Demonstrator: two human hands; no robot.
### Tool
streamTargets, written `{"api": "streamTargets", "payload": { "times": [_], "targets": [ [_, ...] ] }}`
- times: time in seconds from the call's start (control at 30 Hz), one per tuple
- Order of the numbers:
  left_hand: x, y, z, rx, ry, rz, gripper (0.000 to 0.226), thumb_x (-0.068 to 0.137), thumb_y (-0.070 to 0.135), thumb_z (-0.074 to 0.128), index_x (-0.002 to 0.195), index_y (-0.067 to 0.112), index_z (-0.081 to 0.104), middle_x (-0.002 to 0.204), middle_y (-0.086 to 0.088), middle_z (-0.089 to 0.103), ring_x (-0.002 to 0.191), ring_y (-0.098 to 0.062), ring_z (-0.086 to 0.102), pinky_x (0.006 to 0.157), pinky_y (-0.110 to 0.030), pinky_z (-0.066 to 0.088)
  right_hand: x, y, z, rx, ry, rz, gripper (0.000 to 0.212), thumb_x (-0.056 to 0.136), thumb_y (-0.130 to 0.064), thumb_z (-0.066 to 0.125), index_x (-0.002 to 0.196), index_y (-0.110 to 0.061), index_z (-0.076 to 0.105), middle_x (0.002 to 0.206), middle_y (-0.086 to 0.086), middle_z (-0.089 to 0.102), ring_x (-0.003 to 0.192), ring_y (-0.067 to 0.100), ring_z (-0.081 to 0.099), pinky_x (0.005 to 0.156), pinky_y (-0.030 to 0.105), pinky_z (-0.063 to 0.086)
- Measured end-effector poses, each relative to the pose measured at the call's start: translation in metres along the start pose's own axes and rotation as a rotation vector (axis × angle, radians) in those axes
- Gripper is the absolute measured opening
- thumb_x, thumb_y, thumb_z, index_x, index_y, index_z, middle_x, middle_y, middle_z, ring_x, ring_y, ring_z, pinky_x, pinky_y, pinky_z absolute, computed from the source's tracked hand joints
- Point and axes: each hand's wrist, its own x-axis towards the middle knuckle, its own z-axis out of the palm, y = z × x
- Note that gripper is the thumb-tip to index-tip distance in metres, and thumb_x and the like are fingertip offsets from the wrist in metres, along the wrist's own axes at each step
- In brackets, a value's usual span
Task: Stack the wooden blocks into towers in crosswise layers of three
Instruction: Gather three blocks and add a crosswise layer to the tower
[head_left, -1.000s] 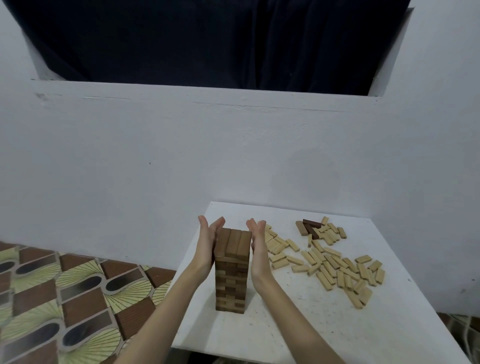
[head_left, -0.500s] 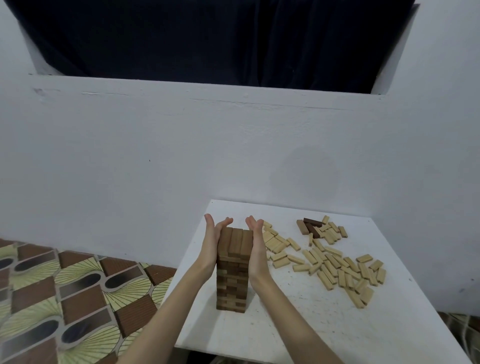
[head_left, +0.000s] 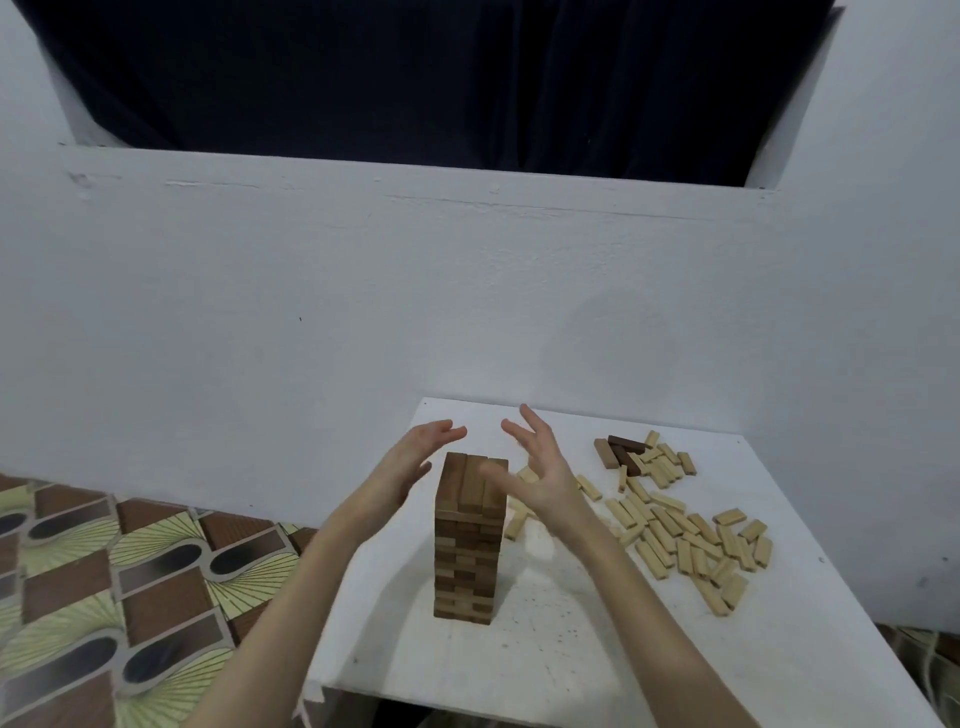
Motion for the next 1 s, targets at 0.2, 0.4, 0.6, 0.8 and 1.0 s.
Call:
{"api": "streamTargets", "payload": {
  "times": [0.2, 0.4, 0.6, 0.8, 1.0],
  "targets": [
    [-0.006, 0.001, -0.019, 0.360, -0.211, -0.017, 0.111, 0.044, 0.055, 0.086, 0.138, 0.038, 0.030, 0.137, 0.026, 0.043, 0.134, 0.003, 0.030, 0.115, -0.028, 0.018, 0.003, 0.009, -0.016, -0.282, -0.170, 0.006, 0.120, 0.059, -0.038, 0.089, 0.147, -0.043, 0.008, 0.134, -0.027, 0.040, 0.129, -0.002, 0.031, 0.109, 0.029, 0.025],
    [-0.006, -0.003, -0.014, 0.359, -0.192, -0.052, 0.105, 0.047, 0.041, 0.086, 0.137, 0.041, 0.031, 0.134, 0.023, 0.046, 0.134, 0.000, 0.030, 0.117, -0.030, 0.019, 0.003, 0.013, -0.011, -0.220, -0.164, 0.023, 0.117, 0.061, -0.028, 0.090, 0.148, -0.037, 0.011, 0.134, -0.020, 0.048, 0.134, 0.001, 0.032, 0.113, 0.031, 0.024],
    [-0.004, -0.005, -0.010, 0.316, -0.172, -0.030, 0.101, 0.047, 0.038, 0.085, 0.135, 0.039, 0.035, 0.132, 0.015, 0.049, 0.130, -0.001, 0.037, 0.115, -0.030, 0.023, 0.002, 0.015, -0.007, -0.175, -0.130, -0.002, 0.110, 0.065, -0.021, 0.088, 0.149, -0.031, 0.016, 0.131, -0.015, 0.052, 0.127, -0.001, 0.040, 0.107, 0.026, 0.028],
    [-0.004, -0.006, -0.010, 0.287, -0.159, -0.032, 0.097, 0.049, 0.034, 0.087, 0.133, 0.040, 0.037, 0.130, 0.011, 0.052, 0.128, -0.004, 0.042, 0.114, -0.037, 0.028, 0.002, 0.017, -0.004, -0.150, -0.100, -0.013, 0.106, 0.067, -0.022, 0.087, 0.149, -0.030, 0.020, 0.127, -0.015, 0.054, 0.120, -0.008, 0.044, 0.101, 0.023, 0.031],
    [-0.005, -0.005, -0.009, 0.295, -0.163, -0.031, 0.096, 0.050, 0.035, 0.086, 0.132, 0.041, 0.038, 0.130, 0.010, 0.052, 0.127, -0.006, 0.044, 0.113, -0.039, 0.030, 0.002, 0.019, -0.003, -0.150, -0.091, -0.024, 0.105, 0.067, -0.024, 0.087, 0.148, -0.031, 0.020, 0.126, -0.013, 0.055, 0.121, -0.003, 0.045, 0.095, 0.020, 0.034]
  ]
}}
